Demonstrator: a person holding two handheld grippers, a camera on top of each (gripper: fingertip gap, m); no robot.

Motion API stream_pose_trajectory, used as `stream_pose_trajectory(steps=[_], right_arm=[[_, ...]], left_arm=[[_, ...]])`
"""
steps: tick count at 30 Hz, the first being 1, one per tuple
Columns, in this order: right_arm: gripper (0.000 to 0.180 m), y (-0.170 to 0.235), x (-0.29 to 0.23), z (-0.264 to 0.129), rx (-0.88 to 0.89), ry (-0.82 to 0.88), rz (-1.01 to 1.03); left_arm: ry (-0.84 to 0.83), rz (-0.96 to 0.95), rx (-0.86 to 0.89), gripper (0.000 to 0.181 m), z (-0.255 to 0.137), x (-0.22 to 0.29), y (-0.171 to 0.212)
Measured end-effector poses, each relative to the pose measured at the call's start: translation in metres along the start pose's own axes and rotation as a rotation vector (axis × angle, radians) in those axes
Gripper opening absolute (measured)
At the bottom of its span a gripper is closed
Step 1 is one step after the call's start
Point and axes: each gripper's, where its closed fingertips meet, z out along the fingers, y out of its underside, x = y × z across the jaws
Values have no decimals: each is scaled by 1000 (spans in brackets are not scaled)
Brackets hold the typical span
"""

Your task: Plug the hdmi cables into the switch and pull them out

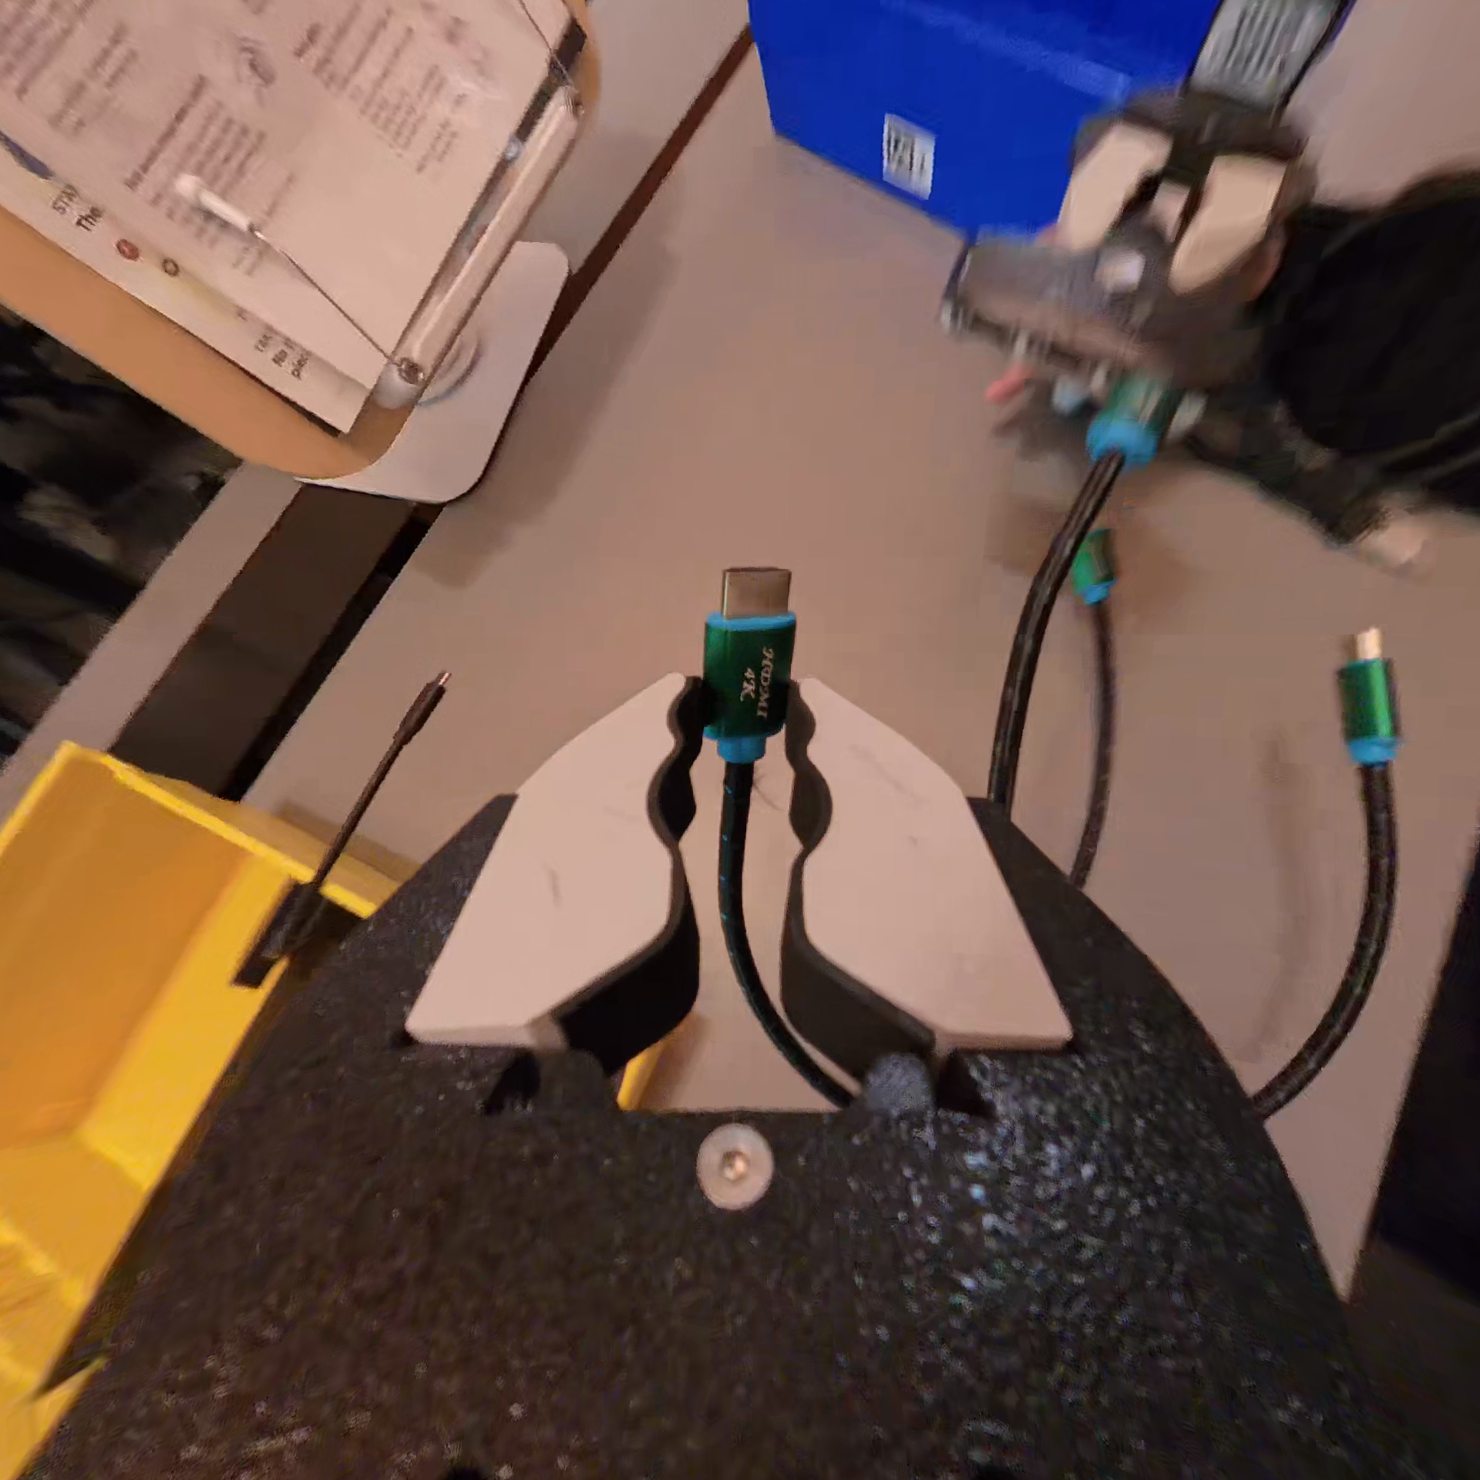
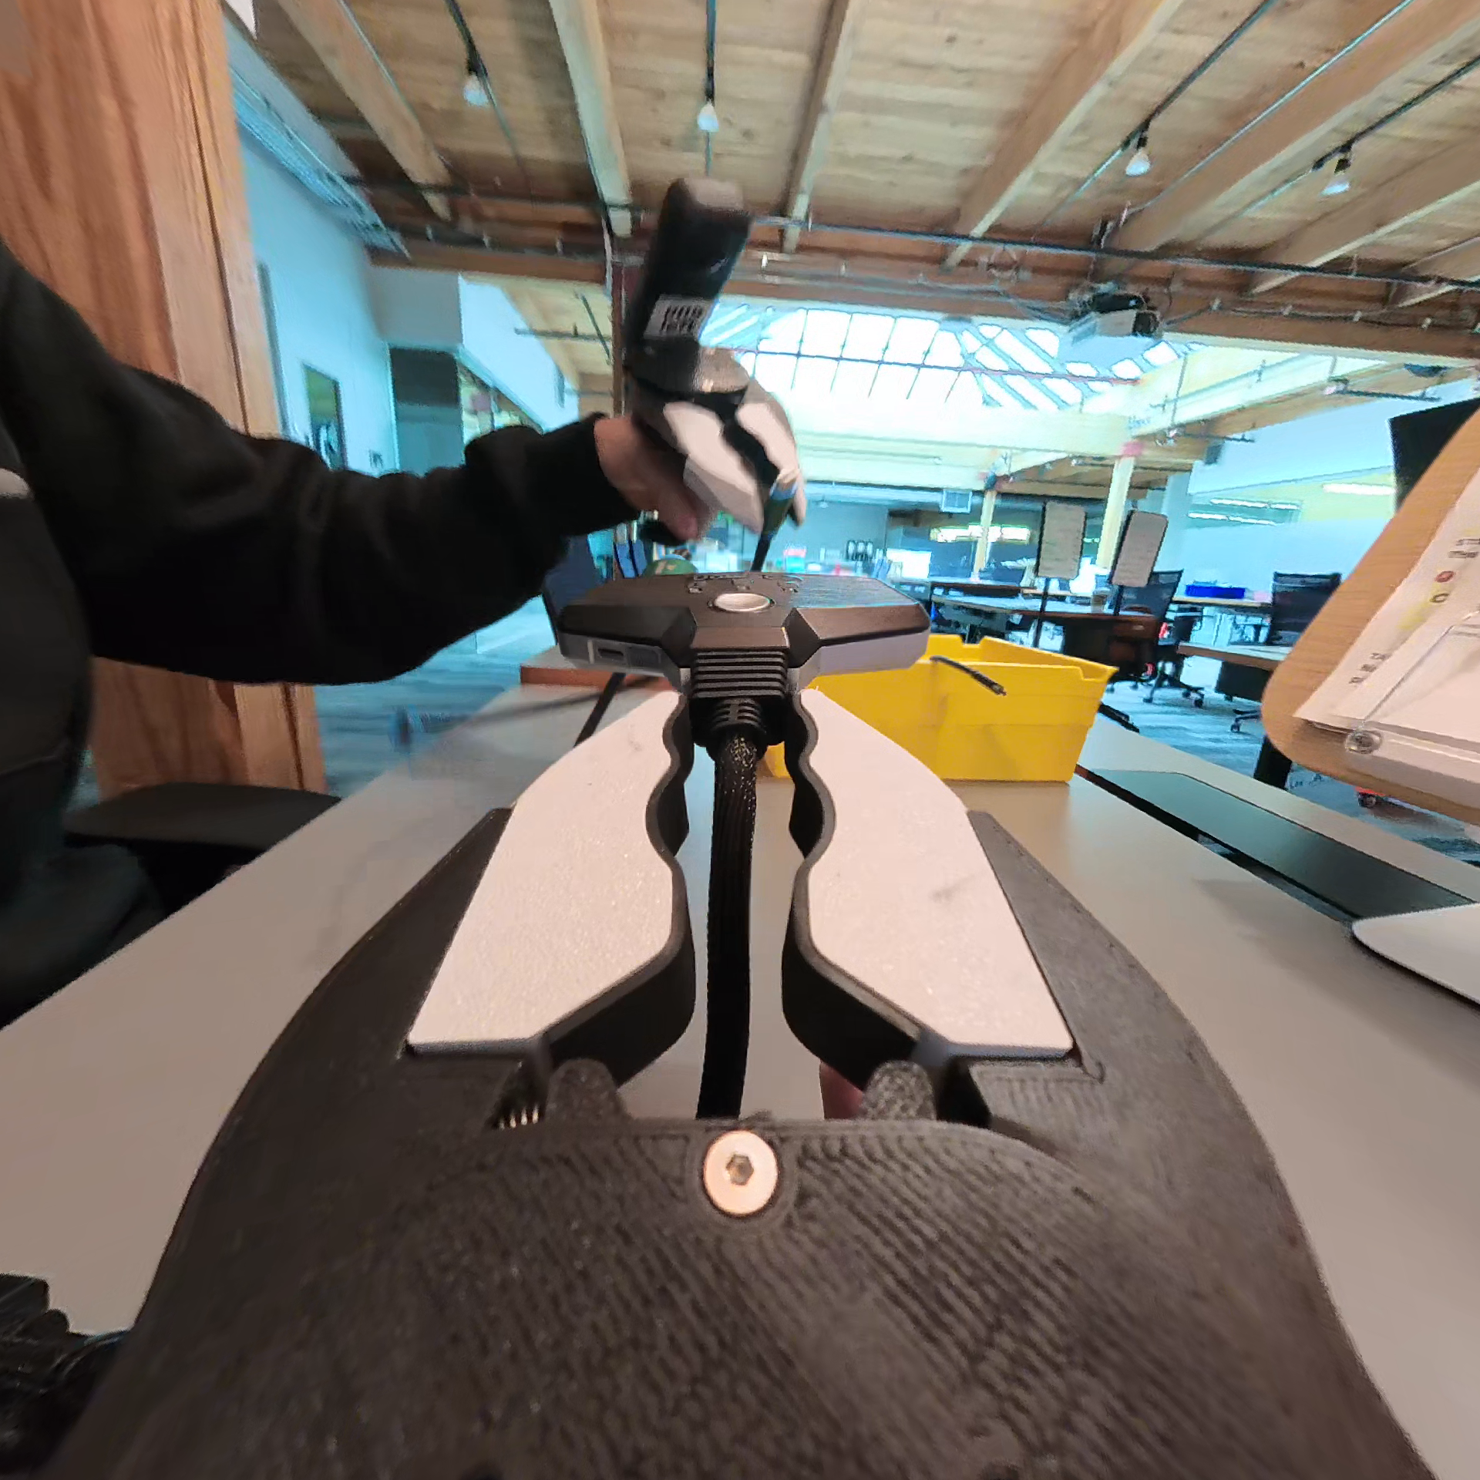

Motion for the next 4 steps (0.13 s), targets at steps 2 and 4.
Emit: stream_pose_trajectory(steps=[2, 4], right_arm=[[22, 2, -4, 2, -17, -26, 4], [22, 3, -7, 4, -21, -40, 9]], left_arm=[[57, -69, 58, 20, -5, 5, -12], [59, -42, 11, 20, -6, 12, -15]])
